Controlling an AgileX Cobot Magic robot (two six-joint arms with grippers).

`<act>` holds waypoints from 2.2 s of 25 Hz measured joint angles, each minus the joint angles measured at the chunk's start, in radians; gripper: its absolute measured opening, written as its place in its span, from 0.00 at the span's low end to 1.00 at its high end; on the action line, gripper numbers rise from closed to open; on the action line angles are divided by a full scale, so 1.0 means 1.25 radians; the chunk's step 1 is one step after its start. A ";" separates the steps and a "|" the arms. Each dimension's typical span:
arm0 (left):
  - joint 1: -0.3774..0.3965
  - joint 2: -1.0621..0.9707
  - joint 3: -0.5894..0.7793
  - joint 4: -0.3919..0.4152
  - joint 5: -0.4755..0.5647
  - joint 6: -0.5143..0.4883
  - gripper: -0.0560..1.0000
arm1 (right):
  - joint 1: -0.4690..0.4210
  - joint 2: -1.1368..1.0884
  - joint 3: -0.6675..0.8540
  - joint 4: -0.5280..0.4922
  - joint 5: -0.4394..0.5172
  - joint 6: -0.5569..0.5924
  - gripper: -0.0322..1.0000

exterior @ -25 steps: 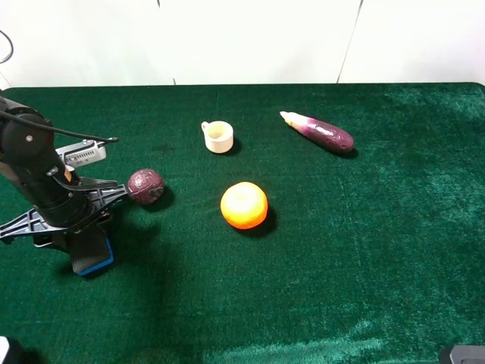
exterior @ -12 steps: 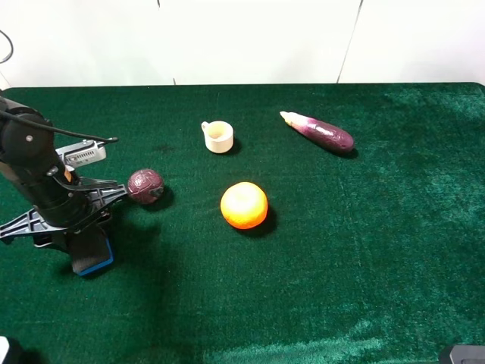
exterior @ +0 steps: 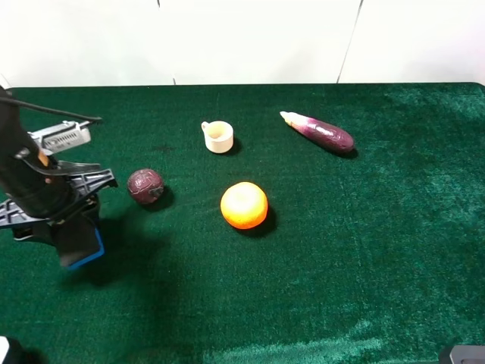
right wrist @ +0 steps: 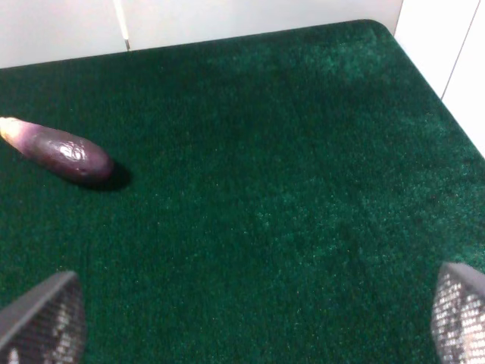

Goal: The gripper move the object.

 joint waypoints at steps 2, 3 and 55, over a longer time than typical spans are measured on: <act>0.000 -0.030 -0.003 0.000 0.036 0.005 0.60 | 0.000 0.000 0.000 0.000 0.000 0.000 0.70; 0.000 -0.048 -0.009 0.000 0.061 0.011 0.60 | 0.000 0.000 0.000 0.000 0.000 0.000 0.70; -0.264 0.271 -0.844 -0.057 0.498 0.389 0.60 | 0.000 0.000 0.000 0.000 0.000 0.000 0.70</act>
